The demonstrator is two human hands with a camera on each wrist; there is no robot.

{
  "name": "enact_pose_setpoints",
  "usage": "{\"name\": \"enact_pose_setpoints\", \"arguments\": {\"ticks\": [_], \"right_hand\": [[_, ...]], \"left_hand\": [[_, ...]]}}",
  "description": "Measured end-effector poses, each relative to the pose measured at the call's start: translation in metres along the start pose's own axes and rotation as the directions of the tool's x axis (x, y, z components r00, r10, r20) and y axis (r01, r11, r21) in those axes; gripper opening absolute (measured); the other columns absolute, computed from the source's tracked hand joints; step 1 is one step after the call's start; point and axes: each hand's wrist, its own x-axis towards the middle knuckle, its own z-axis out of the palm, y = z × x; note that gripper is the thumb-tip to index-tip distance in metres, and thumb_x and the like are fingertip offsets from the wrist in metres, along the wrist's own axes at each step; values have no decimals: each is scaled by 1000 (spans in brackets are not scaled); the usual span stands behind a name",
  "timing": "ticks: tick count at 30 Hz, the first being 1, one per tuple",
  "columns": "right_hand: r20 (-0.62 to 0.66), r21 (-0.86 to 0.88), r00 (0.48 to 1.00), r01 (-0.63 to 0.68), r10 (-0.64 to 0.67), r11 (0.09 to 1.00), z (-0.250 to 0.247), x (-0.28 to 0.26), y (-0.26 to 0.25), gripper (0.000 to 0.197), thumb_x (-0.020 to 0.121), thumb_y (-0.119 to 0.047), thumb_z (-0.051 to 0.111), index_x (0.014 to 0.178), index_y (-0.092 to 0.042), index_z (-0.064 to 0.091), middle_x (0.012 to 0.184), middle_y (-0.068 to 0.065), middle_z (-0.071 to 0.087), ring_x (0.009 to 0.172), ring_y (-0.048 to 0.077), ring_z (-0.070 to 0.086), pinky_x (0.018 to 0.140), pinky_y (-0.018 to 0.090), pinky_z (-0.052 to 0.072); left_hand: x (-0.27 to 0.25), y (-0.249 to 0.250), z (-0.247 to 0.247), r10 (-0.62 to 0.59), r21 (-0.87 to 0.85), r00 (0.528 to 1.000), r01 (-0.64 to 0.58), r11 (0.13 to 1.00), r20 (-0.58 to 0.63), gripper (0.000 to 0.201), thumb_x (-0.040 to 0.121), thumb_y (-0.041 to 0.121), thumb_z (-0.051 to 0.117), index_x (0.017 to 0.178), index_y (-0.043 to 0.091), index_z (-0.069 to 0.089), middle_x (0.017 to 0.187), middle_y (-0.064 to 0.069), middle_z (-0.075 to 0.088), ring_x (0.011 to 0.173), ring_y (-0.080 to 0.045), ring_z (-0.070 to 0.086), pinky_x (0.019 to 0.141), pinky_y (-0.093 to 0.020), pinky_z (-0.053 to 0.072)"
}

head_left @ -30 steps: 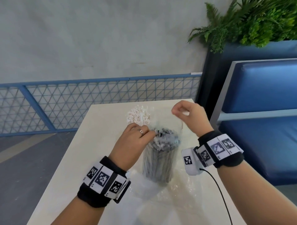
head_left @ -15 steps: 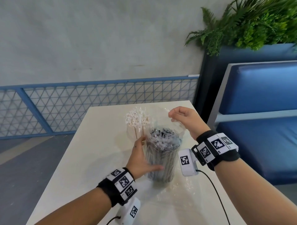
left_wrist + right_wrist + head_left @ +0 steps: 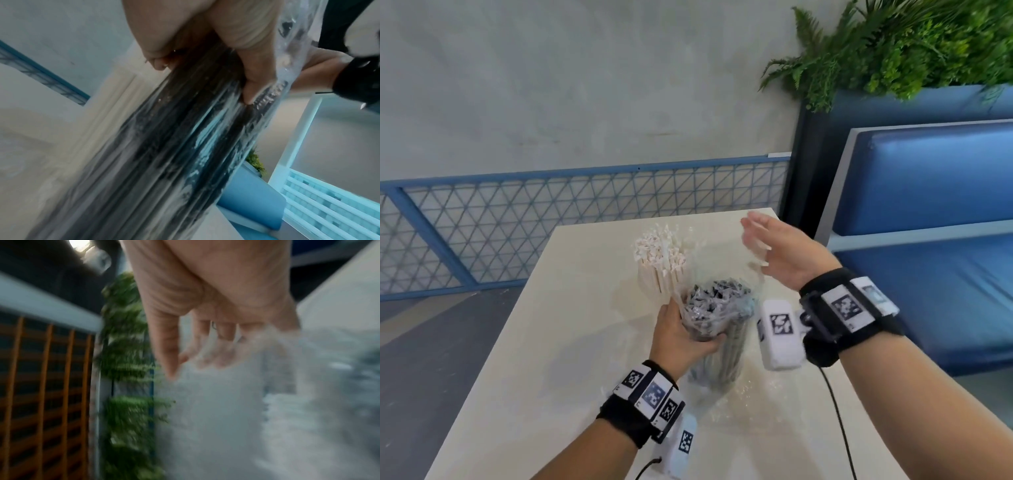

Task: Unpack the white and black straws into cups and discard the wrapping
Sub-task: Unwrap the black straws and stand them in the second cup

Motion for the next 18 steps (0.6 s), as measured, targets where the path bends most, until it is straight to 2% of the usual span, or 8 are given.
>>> {"name": "enact_pose_setpoints", "arguments": {"ticks": [1, 3, 5, 7, 9, 11, 14, 18], "right_hand": [[-39, 113, 999, -12, 16, 994, -2, -2, -12, 16, 87, -20, 60, 93, -34, 60, 86, -17, 62, 86, 5, 55, 89, 37, 36], [-156, 143, 978, 159, -136, 977, -4, -14, -38, 20, 88, -20, 58, 100, -36, 61, 91, -15, 61, 88, 5, 55, 96, 39, 38], [-143, -51, 890, 430, -433, 901, 3, -35, -56, 18, 88, -13, 57, 98, -26, 63, 91, -8, 63, 79, 7, 57, 90, 31, 46], [53, -447, 781, 576, -622, 685, 17, -57, -52, 14, 87, -6, 57, 92, -15, 66, 83, -2, 65, 71, 9, 59, 78, 20, 49], [267, -754, 772, 540, -577, 374, 32, -63, -25, 12, 89, -8, 57, 89, -14, 68, 82, -3, 69, 71, 8, 63, 74, 16, 49], [336, -875, 814, 456, -474, 161, 40, -59, 7, 14, 91, -19, 56, 92, -14, 69, 89, 0, 71, 80, 15, 64, 79, 28, 50], [277, -950, 922, 305, -271, 66, 45, -49, 38, 32, 88, -33, 58, 117, -20, 60, 116, 4, 62, 102, 23, 59, 89, 33, 47], [331, -943, 941, 327, -70, -62, 46, -41, 51, 55, 83, -35, 60, 134, -24, 43, 140, 4, 43, 118, 28, 50, 99, 32, 38]], "left_hand": [[0, 0, -2, -25, -2, 1000, 25, 1000, -12, 85, 36, 52, 88, 108, 53, 43, 112, -7, 61, 106, -23, 61, 87, -43, 54], [2, 0, -7, -41, 35, 997, 43, 998, -65, 83, 34, 55, 86, 106, 45, 46, 109, -7, 61, 102, -21, 63, 83, -39, 57], [3, 3, -9, -8, 50, 995, 13, 999, -97, 86, 38, 54, 88, 110, 30, 48, 110, -6, 59, 102, -18, 62, 81, -32, 57], [-2, 15, -7, 19, 77, 992, -9, 997, -128, 80, 46, 34, 91, 109, 25, 42, 109, -4, 46, 99, -13, 54, 80, -7, 47], [-10, 24, -1, 63, 91, 983, -48, 995, -173, 81, 49, 21, 91, 109, 25, 37, 107, -2, 36, 100, -13, 45, 74, 6, 35], [-18, 26, 5, 129, 100, 970, -110, 989, -207, 84, 45, 20, 92, 111, 19, 39, 110, -1, 35, 109, -15, 39, 82, 0, 36], [-21, 16, 11, 128, 85, 976, -114, 990, -178, 99, 42, 25, 93, 122, 13, 36, 117, 0, 35, 117, -19, 37, 97, -30, 43], [-17, 2, 10, 94, -27, 995, -95, 995, -28, 111, 40, 26, 95, 128, 29, 28, 130, 2, 39, 119, -5, 46, 93, -17, 47]]}}
